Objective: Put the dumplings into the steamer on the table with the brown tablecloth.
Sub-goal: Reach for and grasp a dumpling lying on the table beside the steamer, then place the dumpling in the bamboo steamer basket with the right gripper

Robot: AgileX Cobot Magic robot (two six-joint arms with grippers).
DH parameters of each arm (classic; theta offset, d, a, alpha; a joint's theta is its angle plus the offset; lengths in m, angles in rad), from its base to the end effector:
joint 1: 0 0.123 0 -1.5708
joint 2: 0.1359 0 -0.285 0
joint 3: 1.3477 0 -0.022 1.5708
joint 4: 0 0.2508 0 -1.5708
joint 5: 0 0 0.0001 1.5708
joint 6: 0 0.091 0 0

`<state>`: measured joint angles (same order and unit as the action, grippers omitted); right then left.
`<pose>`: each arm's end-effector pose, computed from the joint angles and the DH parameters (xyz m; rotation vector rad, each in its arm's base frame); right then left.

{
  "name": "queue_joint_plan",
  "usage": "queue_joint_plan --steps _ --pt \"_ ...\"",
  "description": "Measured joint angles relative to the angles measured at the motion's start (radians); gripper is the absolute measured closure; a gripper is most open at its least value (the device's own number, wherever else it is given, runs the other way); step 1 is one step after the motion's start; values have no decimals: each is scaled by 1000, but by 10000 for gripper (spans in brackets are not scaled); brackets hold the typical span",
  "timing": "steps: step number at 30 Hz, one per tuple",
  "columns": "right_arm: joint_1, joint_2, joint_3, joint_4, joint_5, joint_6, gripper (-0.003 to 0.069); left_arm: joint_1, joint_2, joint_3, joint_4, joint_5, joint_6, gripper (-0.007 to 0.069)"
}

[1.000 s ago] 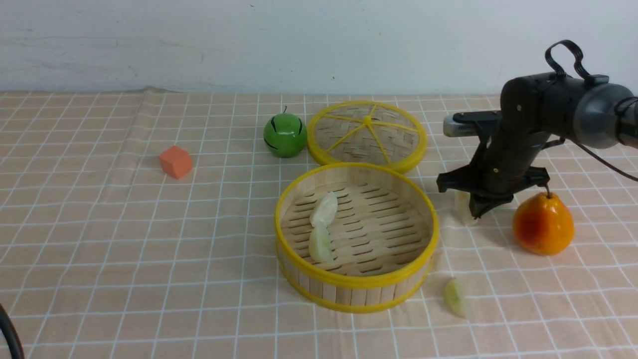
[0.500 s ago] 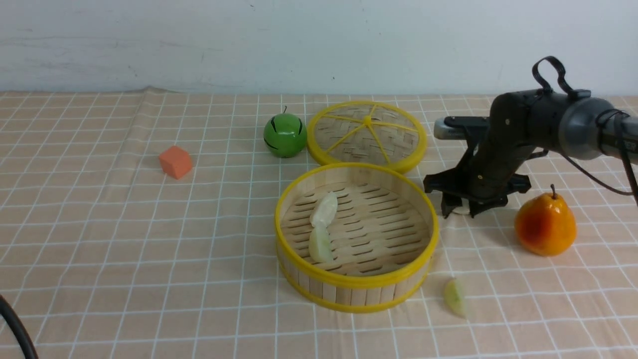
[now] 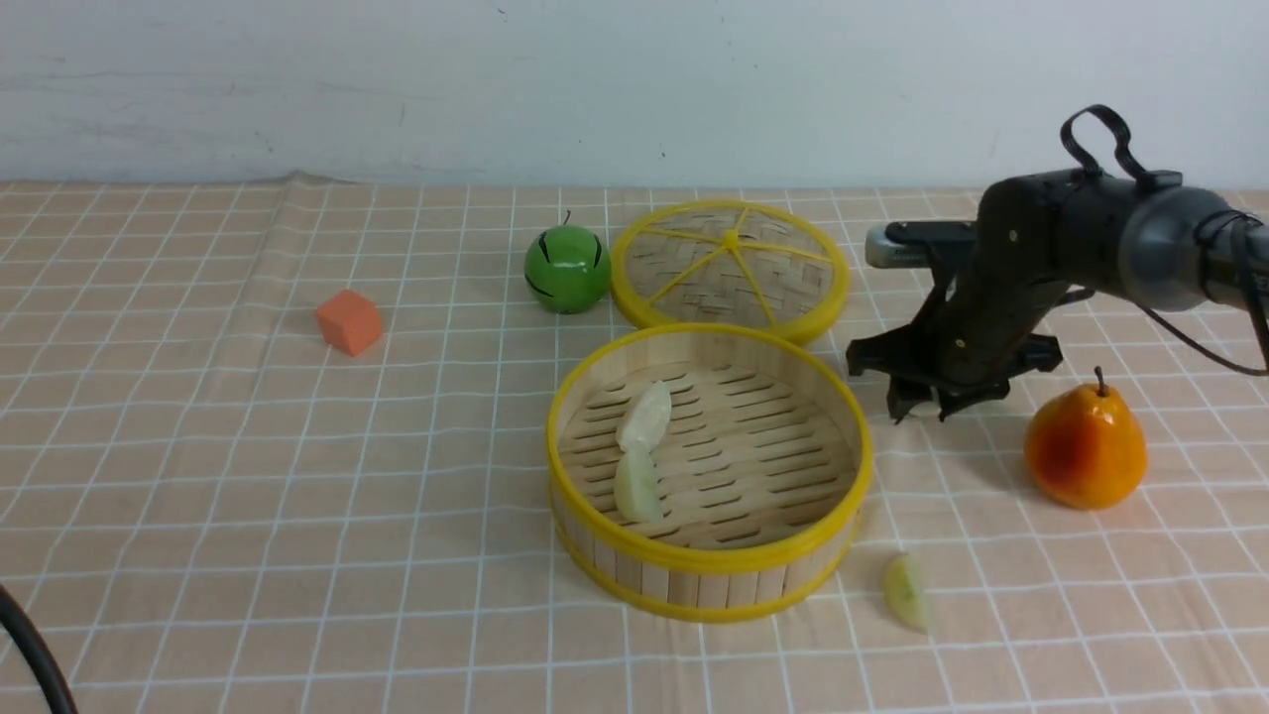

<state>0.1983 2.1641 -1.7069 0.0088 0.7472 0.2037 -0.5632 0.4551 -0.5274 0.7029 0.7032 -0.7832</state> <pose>0.4621 0.0934 0.1835 0.0141 2.6954 0.1340 0.0906 -0.0121 0.3100 0.0680 1.9452 -0.0827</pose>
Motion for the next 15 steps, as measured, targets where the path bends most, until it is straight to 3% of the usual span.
queue_joint_plan --steps 7,15 --pt "6 -131 0 0 36 -51 363 0 0 1 0 0 0 460" --pt "142 -266 0 264 67 -261 363 0 0 1 4 -2 0 455"
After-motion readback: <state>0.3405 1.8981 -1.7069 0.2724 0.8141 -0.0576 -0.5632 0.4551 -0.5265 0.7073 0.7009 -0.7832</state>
